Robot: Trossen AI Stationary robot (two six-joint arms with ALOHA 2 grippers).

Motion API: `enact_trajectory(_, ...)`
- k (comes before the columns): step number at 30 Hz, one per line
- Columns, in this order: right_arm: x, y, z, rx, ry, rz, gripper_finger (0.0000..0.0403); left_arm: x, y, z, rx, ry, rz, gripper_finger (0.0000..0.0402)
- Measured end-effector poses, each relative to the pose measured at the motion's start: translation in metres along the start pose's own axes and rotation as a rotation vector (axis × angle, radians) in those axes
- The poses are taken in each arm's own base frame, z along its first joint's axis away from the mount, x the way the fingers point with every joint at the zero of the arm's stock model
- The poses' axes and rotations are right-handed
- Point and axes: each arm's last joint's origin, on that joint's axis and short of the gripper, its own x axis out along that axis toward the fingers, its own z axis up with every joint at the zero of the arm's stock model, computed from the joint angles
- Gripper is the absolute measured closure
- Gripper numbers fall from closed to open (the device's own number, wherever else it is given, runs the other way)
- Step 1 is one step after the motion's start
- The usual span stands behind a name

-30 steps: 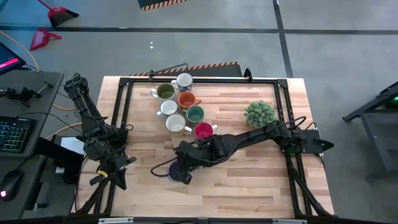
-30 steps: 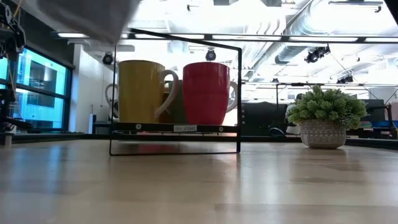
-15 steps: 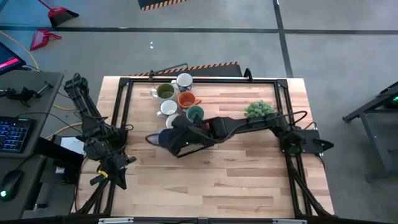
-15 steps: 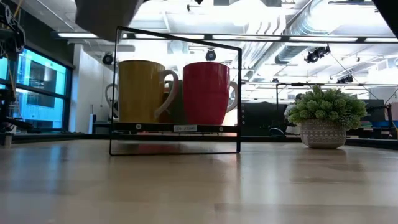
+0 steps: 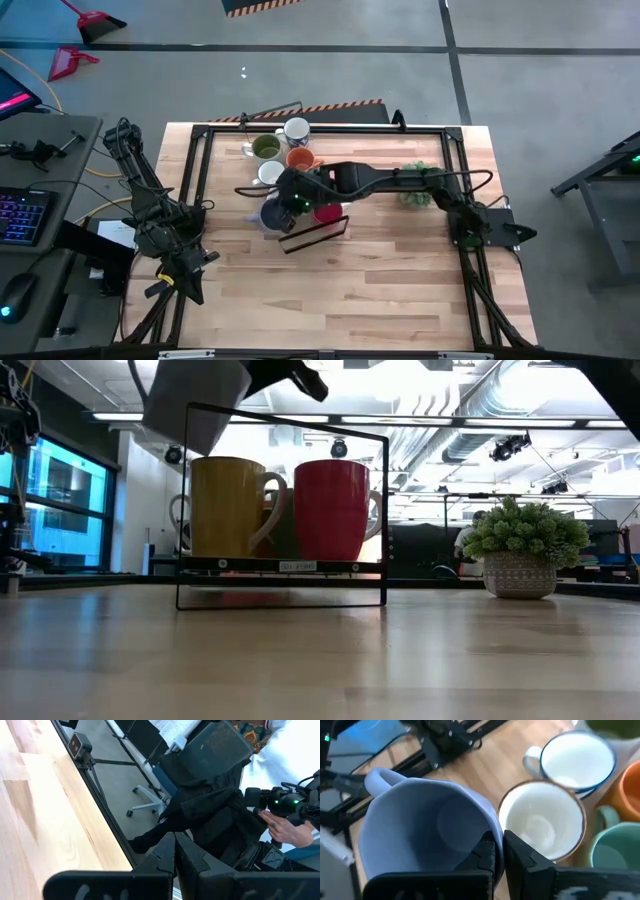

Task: Place coffee mugs
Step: Put the blue mug on the shelf

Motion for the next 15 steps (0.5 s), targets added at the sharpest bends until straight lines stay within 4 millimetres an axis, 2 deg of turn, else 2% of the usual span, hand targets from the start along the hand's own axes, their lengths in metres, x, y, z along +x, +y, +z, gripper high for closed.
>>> enact_trajectory(6,0.001,-0.012,0.001,0.006,0.091,0.024,0.0403,0.0,0.0,0.0,0.0,0.0,0.0,0.0401)
enact_trajectory(15,0.0,-0.015,-0.004,-0.009,0.153,-0.003,0.0403,0.0,0.0,0.0,0.0,0.0,0.0,0.0402)
